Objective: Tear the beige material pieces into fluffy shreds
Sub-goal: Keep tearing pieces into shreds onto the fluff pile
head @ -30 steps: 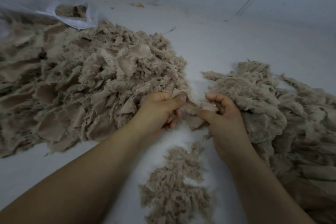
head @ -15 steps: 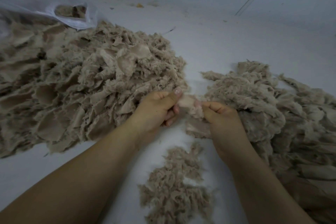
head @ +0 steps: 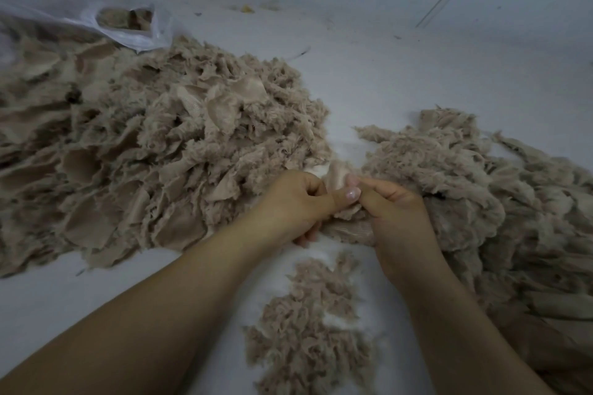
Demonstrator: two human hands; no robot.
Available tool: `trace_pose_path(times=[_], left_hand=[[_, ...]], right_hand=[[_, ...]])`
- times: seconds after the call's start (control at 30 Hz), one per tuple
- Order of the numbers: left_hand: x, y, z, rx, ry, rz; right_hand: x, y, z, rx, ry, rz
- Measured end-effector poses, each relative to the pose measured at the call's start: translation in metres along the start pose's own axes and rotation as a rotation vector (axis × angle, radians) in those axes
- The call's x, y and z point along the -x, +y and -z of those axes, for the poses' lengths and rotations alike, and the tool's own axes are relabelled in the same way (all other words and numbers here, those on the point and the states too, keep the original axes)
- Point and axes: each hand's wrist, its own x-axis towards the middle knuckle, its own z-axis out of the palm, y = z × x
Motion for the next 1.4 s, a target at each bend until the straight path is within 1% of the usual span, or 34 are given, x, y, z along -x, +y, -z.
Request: trace_pose_path(times=[0.07,0.2,0.27,0.33,0.37,0.47,0.53,0.6,0.73,0.8,0.87,0.97,1.0,1.03,1.1,1.17,1.2,1.23,1.33,1.37,1.4], left_hand=[[-0.001,-0.001,0.001,0.031,0.009,0.009],[0.004,-0.005,0.014,0.252,0.005,0.005],[0.006,-0.004,0.023,0.296,-0.057,-0.001],[0.008,0.000,0.029,0.247,-0.161,0.015],[0.009,0.002,0.027,0.184,-0.176,0.025],[0.006,0.003,0.012,-0.044,-0.067,0.035],[0.003,0.002,0.007,-0.060,-0.055,0.022],[0.003,0.002,0.014,-0.046,-0.141,0.024],[0.010,0.002,0.035,-0.037,-0.405,0.029],[0.011,0.004,0.036,-0.024,-0.427,0.021],[0.007,0.005,0.030,0.022,-0.332,0.024],[0.001,0.001,0.019,0.195,-0.106,0.067],[0.000,-0.001,0.017,0.186,-0.075,0.057],[0.001,-0.003,0.016,0.152,-0.074,0.038],[0.002,-0.006,0.019,0.093,-0.123,0.017],[0.003,-0.007,0.020,0.108,-0.164,0.030],[0.003,-0.007,0.020,0.154,-0.155,0.031],[0.003,-0.007,0.019,0.250,-0.104,0.019],[-0.003,-0.008,0.023,0.644,0.250,-0.081],[-0.005,-0.007,0.025,0.707,0.334,-0.103],[-0.006,-0.007,0.026,0.720,0.376,-0.102]], right_hand=[[0.000,-0.001,0.001,-0.035,0.005,-0.016],[-0.003,0.001,0.002,-0.031,0.108,-0.024],[-0.003,0.001,0.002,-0.037,0.130,-0.037],[-0.002,-0.001,0.002,-0.050,0.100,-0.047],[-0.002,-0.002,0.001,-0.056,0.082,-0.049],[-0.001,-0.001,0.001,-0.059,0.063,-0.057],[-0.001,0.001,0.001,-0.062,0.044,-0.056],[0.000,0.001,0.000,-0.036,0.049,-0.041],[-0.002,0.002,0.001,-0.006,0.089,-0.009],[-0.003,0.002,0.002,0.023,0.082,-0.008],[-0.001,0.001,0.001,0.054,0.042,0.008],[0.001,-0.003,0.000,0.036,-0.026,0.022],[0.000,-0.004,-0.001,0.031,-0.034,0.007],[0.000,-0.004,-0.001,0.036,-0.030,-0.009],[-0.001,-0.004,-0.001,0.064,0.008,-0.044],[0.001,-0.002,-0.003,0.079,0.036,-0.075],[0.002,-0.002,-0.004,0.067,0.056,-0.080],[0.001,-0.002,-0.003,0.054,0.084,-0.072],[-0.002,-0.001,0.000,0.076,0.142,-0.027],[-0.002,-0.001,0.000,0.094,0.122,-0.027],[-0.002,-0.001,0.000,0.122,0.083,-0.031]])
